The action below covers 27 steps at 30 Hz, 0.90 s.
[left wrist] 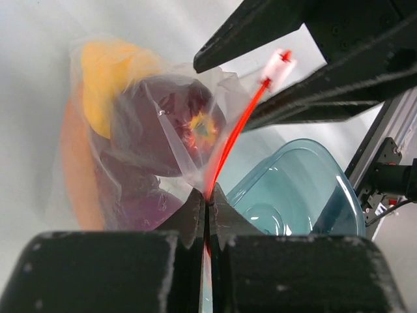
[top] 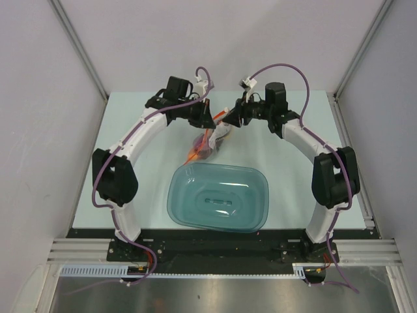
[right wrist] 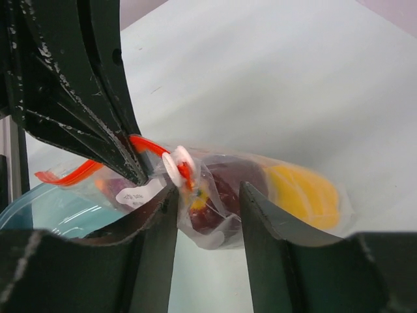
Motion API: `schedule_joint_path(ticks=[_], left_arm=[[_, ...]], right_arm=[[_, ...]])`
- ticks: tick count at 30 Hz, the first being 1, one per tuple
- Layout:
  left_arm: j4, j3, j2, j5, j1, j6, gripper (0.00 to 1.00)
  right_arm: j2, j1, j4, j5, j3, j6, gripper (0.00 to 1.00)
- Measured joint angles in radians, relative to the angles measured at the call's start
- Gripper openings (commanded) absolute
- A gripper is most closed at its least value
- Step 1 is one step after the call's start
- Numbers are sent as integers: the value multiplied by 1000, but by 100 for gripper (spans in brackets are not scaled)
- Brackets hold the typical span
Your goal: Open the zip-top bag and remove the fake food
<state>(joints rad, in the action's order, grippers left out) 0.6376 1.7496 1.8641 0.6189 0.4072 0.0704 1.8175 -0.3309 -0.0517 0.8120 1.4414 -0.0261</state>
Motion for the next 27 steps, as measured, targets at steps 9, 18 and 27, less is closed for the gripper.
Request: schedule_joint_path(ticks=[9,18,27], left_arm=[[-26,-1,-2,-6,-1,25,55],[-174,31,-3,5,-2,160,48],[-306,57,24,11,-2,237,38]], right_arm=[[29,-6,-68,24,0,68,0],[35,-8,-54,16,5,109,0],[38,-13,3,17,42,113,0]])
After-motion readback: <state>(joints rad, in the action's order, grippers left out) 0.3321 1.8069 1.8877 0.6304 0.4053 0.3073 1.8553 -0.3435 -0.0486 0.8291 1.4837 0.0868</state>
